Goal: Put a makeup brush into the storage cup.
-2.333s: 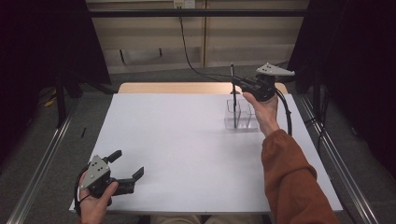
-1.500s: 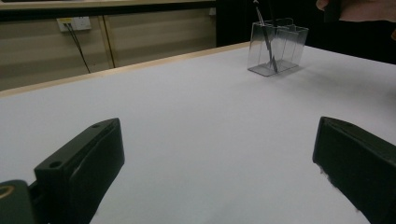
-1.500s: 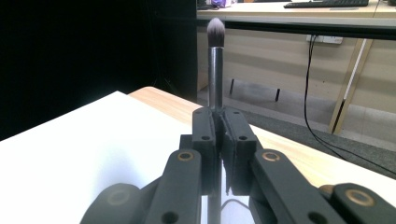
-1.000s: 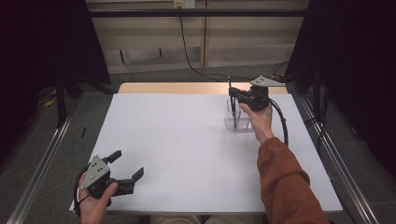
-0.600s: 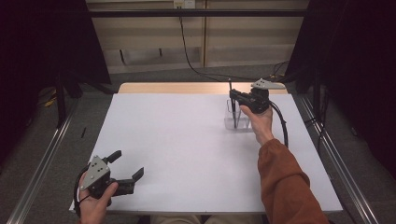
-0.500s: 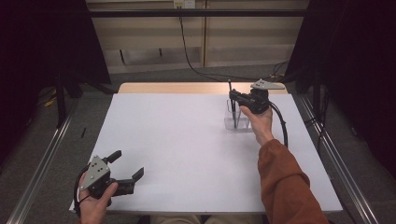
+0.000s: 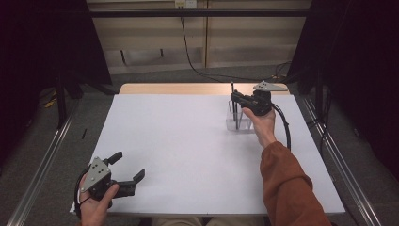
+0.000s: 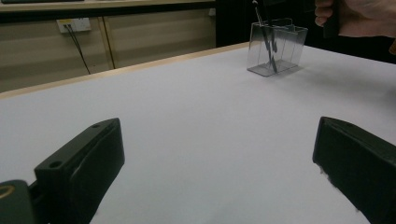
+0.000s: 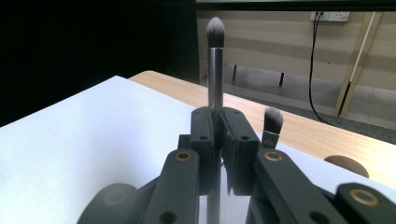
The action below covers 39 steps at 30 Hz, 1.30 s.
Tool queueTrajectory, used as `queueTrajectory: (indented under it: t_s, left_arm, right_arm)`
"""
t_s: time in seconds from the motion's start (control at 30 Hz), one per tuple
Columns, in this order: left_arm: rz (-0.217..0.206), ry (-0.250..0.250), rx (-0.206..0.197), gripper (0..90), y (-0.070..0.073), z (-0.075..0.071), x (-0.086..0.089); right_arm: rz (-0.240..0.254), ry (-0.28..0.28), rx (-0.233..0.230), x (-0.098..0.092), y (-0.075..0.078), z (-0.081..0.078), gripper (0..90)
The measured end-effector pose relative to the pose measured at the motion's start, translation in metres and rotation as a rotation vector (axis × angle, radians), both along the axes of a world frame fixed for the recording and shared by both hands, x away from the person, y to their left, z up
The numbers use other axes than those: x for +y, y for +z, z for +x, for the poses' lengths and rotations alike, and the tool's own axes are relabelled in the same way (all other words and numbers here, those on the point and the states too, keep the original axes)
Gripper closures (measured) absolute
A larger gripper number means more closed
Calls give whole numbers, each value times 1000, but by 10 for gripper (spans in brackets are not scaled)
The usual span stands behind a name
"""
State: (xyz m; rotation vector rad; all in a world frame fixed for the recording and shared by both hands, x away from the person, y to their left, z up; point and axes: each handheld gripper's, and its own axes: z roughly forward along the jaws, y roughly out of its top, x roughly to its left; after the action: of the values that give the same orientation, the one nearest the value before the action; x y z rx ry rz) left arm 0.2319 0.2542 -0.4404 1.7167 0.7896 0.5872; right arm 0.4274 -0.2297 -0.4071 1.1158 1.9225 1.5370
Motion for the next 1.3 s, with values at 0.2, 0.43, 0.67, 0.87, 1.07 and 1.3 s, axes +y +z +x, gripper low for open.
queueTrajectory:
  t_s: [0.2,0.43,0.67,0.87,1.07,1.3]
  left_arm:
    - [1,0,-1,22,0,0,0]
    - [0,2,1,22,0,0,0]
    - [0,4,2,22,0,1,0]
    - [2,5,7,21,-1,3,-1]
    - [-4,10,7,21,0,3,0]
    - [-5,10,6,21,0,2,0]
  right_arm:
    - [13,2,0,-1,1,-1,796]
    - [13,2,-3,-1,2,-2,735]
    - [19,3,2,-3,0,-5,652]
    - [13,-1,13,-5,-1,-7,472]
    - [8,-3,4,-4,1,-9,294]
    - [21,-4,10,-2,2,-10,126]
